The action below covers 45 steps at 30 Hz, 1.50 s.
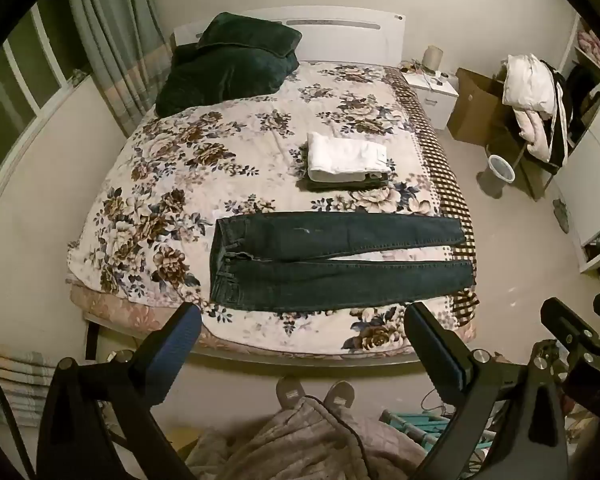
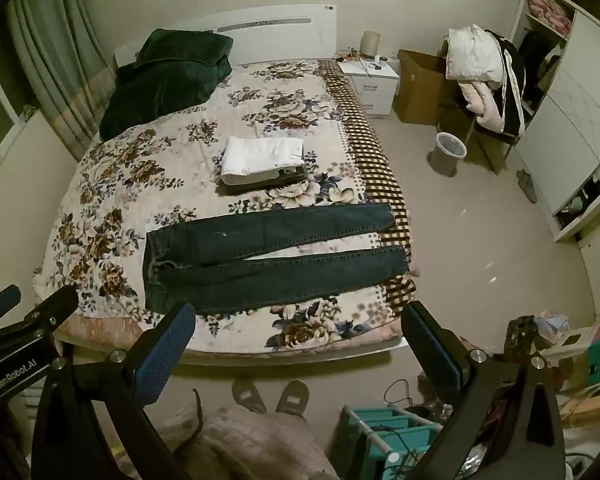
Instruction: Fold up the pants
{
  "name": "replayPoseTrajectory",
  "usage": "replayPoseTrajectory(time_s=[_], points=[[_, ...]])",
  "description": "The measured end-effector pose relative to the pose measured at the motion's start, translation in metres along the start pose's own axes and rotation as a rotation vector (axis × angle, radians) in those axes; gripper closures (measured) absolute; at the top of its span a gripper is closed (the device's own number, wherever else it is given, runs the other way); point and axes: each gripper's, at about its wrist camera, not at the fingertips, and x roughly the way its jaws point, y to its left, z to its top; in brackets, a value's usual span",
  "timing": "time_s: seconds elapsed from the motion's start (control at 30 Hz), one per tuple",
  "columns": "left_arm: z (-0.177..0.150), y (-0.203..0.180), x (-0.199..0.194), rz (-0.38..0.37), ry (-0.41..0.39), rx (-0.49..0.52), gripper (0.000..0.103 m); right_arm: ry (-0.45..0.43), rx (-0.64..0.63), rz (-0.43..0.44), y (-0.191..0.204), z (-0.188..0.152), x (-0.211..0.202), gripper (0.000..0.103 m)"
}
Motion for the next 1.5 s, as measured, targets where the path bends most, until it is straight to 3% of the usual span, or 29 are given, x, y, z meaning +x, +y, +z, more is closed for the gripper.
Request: replayPoseTrajectory(time_s=[0.67, 1.0, 1.5], points=[[-0.001, 0.001, -0.001, -0.016, -0.021, -0.014, 0.000, 0.008, -0.003, 0.000, -0.002, 0.003, 0.000, 0.000], [-0.001, 0.001, -0.001, -0.020, -0.024, -0.016, 0.000, 0.005, -0.010, -0.006, 0.007, -0.012, -0.006, 0.000], [-0.003, 0.000, 0.004, -0.025, -0.028, -0.012, 0.000, 0.005, -0.017, -0.005, 0.001, 0.004, 0.001, 0.000]])
